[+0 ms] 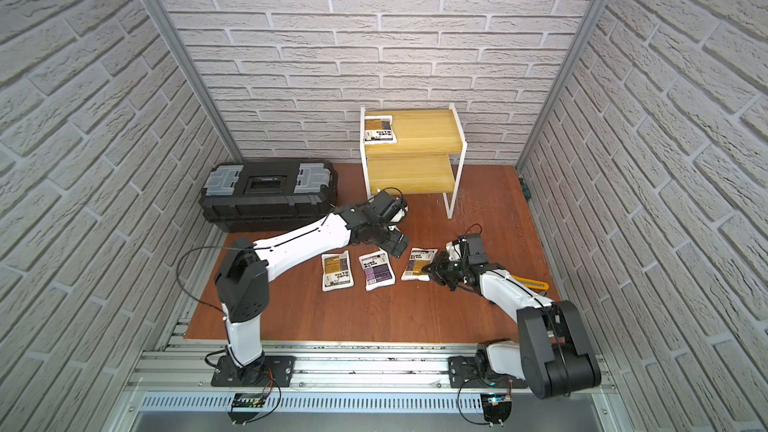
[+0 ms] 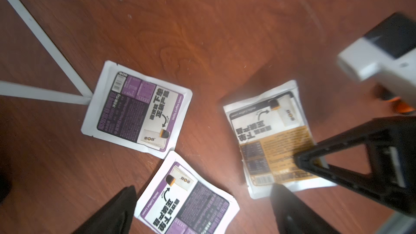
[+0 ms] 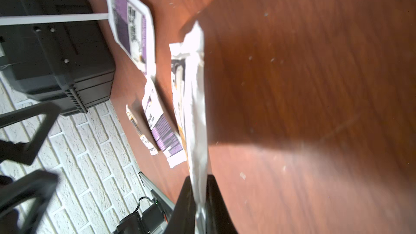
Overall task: Place the bagged coffee beans on the shelf by color
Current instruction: Pick up the bagged coffee beans at the center of the board, then place the bagged coffee beans on the shelf.
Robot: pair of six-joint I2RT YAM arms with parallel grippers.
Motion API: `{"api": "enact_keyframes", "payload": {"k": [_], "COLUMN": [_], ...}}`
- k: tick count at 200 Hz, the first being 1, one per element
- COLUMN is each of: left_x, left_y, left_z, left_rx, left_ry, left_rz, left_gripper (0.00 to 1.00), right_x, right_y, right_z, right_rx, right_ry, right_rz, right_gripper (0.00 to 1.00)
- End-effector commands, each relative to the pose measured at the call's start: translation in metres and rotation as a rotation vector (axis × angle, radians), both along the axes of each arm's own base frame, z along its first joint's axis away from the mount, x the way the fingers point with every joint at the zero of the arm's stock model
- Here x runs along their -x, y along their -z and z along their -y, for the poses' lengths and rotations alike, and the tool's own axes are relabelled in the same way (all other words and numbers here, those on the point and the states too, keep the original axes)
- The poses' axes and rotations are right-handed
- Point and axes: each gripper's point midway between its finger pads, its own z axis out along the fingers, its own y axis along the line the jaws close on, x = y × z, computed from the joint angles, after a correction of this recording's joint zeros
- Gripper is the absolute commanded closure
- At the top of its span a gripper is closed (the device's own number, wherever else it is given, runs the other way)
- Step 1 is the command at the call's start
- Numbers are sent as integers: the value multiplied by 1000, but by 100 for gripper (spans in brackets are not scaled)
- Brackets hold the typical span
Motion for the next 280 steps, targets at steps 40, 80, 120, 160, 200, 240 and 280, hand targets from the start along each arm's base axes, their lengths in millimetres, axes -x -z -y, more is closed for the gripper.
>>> {"api": "enact_keyframes", "payload": {"k": [40,80,120,160,200,240,280], "left_x": [31,22,-9,-56,-87,-105,-110], "left_y": [-115,-180,-231,-256,-264,-266,-254], "left_z": [-31,-63,-99,-135,-150,-155,-152], "left_rx": [164,267,380,482,507,510,502], "left_ry": [-18,-103,-195,-287,-298,-304,-300], "left_rz": [87,207,289,322,315,315,283], "left_gripper": [2,2,2,2,2,1,1], "right_x": [20,16,6,-21,-66,-114,-154], "right_y": [-99,-187,-265,-318,-352,-364,-372], "right_z": [-1,-9,-11,-12,-10,-7,0], "right_rx": [19,-26,-36,-34,9,45,97], "right_ry": [-95,-134,-144,-131,-111,-85,-73], "right_rz": [138,338,515,623,685,697,706], "right_gripper": [92,92,92,92,92,92,90]}}
